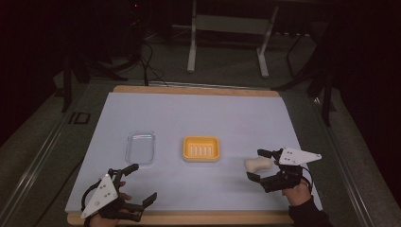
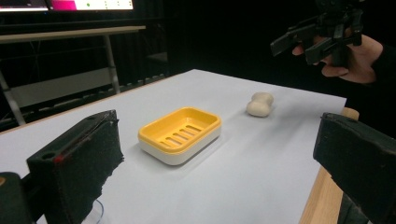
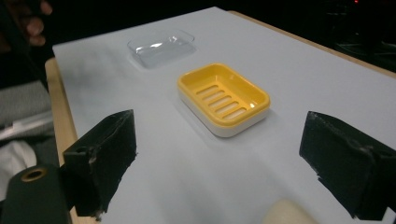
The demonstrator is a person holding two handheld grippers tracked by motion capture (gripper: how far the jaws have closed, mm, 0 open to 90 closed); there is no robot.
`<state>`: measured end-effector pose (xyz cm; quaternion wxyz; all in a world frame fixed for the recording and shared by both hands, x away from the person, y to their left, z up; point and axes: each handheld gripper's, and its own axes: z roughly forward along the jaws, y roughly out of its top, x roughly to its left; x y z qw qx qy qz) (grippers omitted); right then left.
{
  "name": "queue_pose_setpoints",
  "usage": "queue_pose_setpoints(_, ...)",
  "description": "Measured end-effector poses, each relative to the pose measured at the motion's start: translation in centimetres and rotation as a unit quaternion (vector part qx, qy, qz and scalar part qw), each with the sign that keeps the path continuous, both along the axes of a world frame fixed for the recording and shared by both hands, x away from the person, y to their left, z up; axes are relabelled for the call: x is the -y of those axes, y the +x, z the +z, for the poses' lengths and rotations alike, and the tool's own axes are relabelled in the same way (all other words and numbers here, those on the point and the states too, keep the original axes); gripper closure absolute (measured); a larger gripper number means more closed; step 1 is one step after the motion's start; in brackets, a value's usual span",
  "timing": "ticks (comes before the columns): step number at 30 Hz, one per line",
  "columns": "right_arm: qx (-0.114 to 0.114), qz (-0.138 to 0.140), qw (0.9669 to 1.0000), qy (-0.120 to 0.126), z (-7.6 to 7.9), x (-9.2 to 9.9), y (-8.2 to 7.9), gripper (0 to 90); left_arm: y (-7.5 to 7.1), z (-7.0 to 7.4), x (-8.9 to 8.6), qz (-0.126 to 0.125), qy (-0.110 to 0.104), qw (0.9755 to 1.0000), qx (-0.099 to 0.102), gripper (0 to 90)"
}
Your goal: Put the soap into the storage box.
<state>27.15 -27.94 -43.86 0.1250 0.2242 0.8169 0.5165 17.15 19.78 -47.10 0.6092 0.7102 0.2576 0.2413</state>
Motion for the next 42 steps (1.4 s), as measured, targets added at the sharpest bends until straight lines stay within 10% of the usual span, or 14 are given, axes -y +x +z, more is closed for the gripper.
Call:
queue_pose_setpoints(11,0.005,0.046,0.9944,-0.095,1.4,-0.2,0.9,10.8,0.2,-0.2,0.4,-0.008,0.011,0.9999,-0.002,1.1)
queue_pose_setpoints(19,0.001,0.085,0.9816,-0.171,1.3,-1.5,1.0,10.7,0.3,-0.2,0.4,-0.006,0.014,0.9999,-0.004,1.1)
queue_pose_setpoints(28,-0.029,0.115,0.9765,-0.180,1.7,-2.0,1.3,10.7,0.5,-0.3,0.5,-0.009,0.018,0.9998,-0.008,1.1)
queue_pose_setpoints(42,-0.089,0.148,0.9474,-0.269,1.2,-2.6,1.2,10.7,0.5,-0.4,0.5,-0.014,0.023,0.9996,-0.009,1.1)
